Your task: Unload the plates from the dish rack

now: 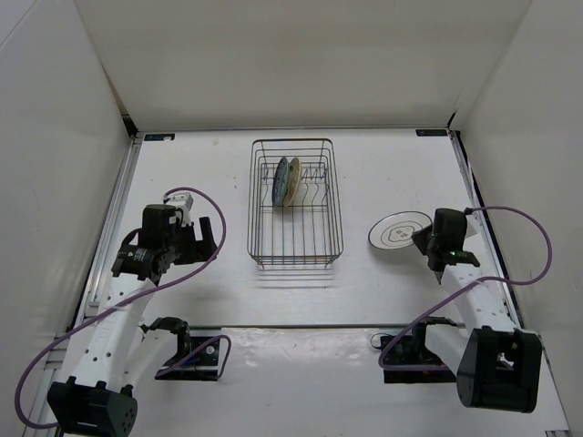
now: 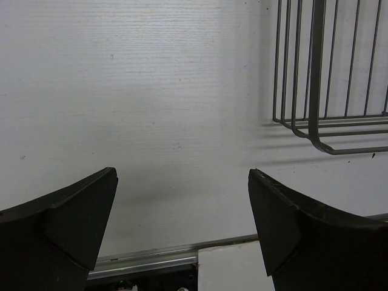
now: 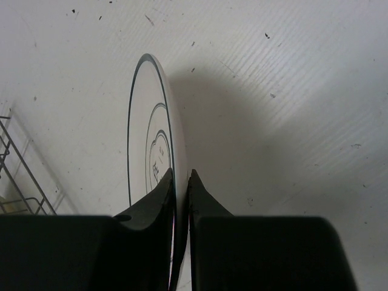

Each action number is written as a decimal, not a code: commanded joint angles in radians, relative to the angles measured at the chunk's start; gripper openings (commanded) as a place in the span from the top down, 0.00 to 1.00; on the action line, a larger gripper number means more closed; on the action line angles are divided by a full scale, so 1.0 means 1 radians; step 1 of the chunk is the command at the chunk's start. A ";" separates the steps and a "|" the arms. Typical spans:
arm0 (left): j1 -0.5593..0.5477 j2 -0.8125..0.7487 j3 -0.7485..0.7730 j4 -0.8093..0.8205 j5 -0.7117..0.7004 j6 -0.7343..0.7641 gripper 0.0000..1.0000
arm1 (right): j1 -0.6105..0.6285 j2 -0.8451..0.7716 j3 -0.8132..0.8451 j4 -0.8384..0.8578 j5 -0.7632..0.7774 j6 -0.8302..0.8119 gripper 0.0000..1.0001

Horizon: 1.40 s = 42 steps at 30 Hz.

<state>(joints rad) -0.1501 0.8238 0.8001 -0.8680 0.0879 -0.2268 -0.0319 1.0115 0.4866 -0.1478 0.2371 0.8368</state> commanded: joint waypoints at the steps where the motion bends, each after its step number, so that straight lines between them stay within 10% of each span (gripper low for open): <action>1: -0.005 -0.009 0.005 0.006 0.013 0.000 0.00 | -0.011 -0.002 -0.086 -0.207 -0.002 -0.065 1.00; 28: -0.005 0.000 0.007 0.003 0.019 0.001 0.00 | -0.016 0.013 -0.276 -0.090 -0.193 0.019 1.00; 42: -0.003 0.008 0.008 0.003 0.029 0.000 0.00 | -0.014 0.030 -0.152 -0.216 -0.179 -0.047 0.59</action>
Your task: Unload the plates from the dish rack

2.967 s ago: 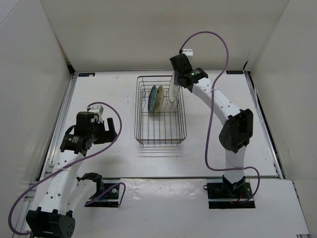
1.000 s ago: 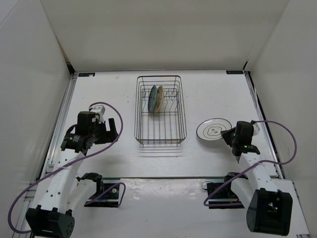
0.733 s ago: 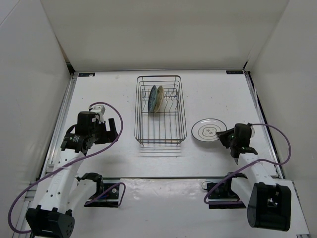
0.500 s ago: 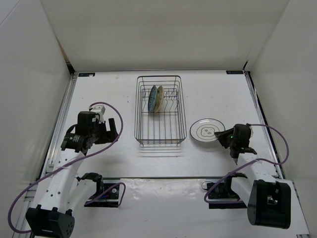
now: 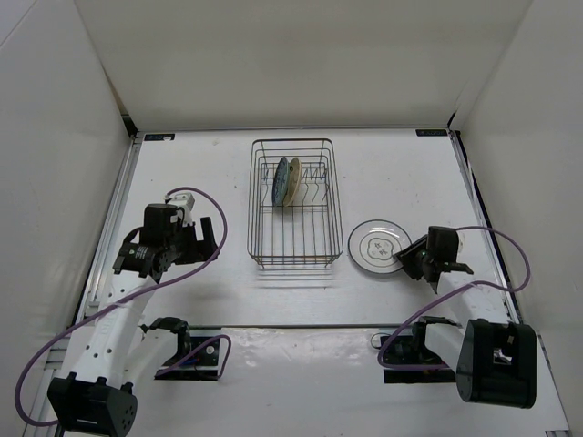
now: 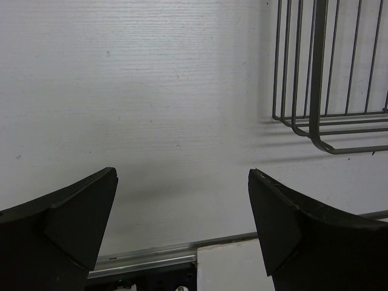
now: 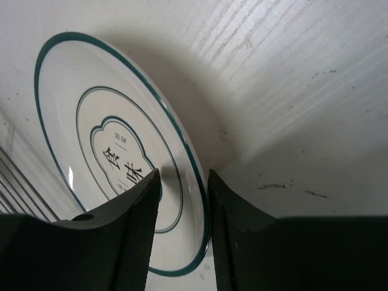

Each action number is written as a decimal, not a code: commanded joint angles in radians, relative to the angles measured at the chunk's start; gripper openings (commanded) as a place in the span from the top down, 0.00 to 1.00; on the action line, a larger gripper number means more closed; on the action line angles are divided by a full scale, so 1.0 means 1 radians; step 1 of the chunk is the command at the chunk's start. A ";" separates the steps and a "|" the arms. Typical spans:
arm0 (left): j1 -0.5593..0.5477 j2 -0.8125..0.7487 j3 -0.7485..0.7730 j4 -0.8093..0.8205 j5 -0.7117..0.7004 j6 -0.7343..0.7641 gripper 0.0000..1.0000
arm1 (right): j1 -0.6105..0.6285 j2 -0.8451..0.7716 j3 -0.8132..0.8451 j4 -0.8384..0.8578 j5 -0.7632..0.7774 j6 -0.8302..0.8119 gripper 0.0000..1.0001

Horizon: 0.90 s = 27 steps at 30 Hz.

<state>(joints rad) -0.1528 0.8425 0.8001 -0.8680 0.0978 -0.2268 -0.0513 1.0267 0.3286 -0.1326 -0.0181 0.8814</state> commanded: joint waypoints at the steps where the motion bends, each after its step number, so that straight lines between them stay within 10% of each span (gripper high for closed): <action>1: -0.002 -0.011 0.007 0.004 0.020 -0.003 0.00 | 0.004 0.018 0.016 -0.243 0.076 -0.093 0.57; 27: -0.002 0.009 0.008 0.004 0.057 -0.002 0.00 | 0.016 -0.119 0.360 -0.386 0.062 -0.315 0.38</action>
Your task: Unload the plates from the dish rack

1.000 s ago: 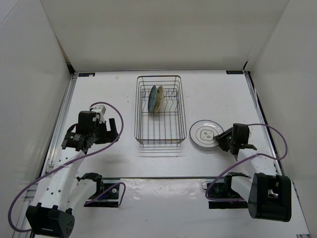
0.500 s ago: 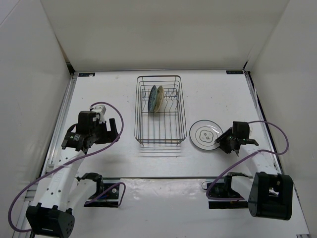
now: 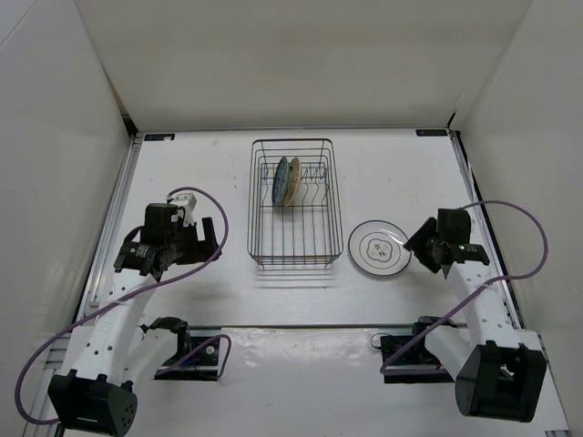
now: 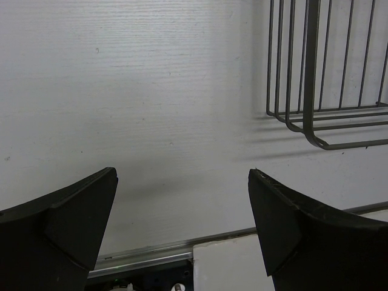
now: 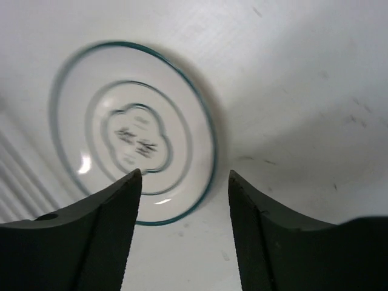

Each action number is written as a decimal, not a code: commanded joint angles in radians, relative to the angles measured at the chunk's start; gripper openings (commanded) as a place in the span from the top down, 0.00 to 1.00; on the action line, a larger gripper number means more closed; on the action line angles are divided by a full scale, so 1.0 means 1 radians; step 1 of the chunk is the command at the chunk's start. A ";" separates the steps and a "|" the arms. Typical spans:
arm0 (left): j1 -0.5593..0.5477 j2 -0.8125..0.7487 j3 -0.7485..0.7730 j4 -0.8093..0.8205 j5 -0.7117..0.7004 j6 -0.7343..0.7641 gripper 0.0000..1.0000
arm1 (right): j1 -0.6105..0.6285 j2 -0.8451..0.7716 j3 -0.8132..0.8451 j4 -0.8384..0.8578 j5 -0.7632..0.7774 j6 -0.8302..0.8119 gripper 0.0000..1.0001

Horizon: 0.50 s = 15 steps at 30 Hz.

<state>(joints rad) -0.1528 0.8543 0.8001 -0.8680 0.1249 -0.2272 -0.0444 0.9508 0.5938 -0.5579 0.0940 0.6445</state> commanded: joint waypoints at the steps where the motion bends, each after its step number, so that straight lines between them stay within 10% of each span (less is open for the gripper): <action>1: -0.001 -0.004 0.010 0.007 0.033 -0.001 0.00 | 0.012 -0.046 0.141 0.065 -0.139 -0.103 0.40; 15: -0.002 -0.004 0.014 0.011 0.058 0.011 0.00 | 0.365 0.384 0.704 0.115 -0.297 -0.250 0.46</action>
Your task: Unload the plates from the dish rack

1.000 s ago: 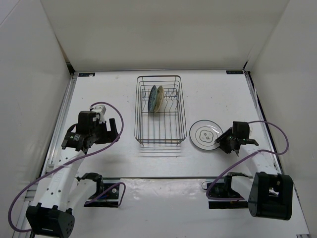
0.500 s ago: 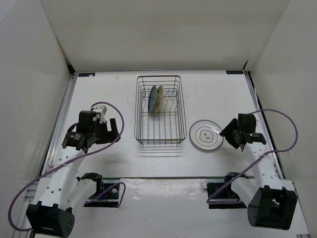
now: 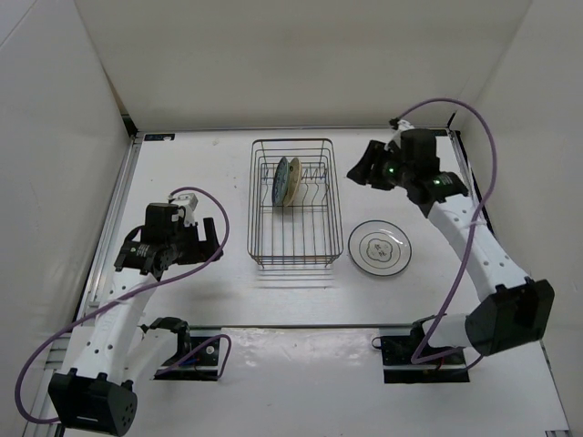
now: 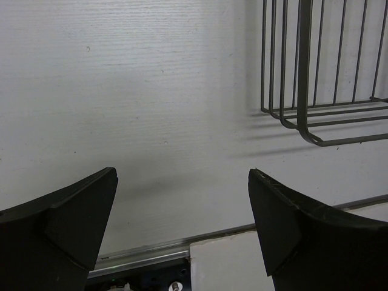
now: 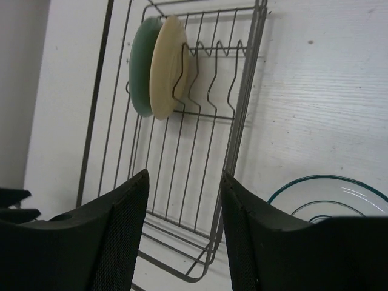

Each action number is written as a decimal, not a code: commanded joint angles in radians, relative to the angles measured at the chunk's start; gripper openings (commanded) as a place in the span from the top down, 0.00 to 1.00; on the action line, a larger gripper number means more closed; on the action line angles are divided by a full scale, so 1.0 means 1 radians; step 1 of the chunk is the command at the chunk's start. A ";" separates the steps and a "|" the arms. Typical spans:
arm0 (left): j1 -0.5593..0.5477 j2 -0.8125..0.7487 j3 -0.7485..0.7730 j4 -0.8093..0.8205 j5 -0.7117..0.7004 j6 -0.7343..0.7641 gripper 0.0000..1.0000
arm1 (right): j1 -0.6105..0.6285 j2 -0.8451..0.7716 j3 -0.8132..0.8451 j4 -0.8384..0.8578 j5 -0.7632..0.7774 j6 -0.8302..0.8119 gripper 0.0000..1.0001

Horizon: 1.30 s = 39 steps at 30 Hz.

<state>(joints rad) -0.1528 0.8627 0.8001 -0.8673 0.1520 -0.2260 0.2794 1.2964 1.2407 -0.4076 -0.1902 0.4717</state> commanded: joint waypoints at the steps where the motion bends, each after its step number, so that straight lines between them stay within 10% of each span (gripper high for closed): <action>1: -0.001 -0.030 0.016 0.013 0.037 0.010 0.00 | 0.081 0.038 0.059 -0.048 0.006 -0.087 0.46; 9: -0.011 -0.074 -0.154 0.215 0.049 -0.166 0.00 | 0.127 -0.159 -0.091 -0.278 0.217 -0.212 0.41; 17: 0.030 0.099 0.020 0.494 0.431 -0.263 0.00 | 0.124 -0.526 -0.432 -0.395 0.443 -0.130 0.17; 39: -0.347 0.878 0.674 0.553 -0.063 0.142 0.18 | 0.124 -0.707 -0.621 -0.392 0.443 -0.031 0.28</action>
<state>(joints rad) -0.4816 1.7496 1.3964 -0.3218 0.1684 -0.1406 0.4023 0.6197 0.6235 -0.8120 0.2520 0.4339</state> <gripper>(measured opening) 0.830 0.723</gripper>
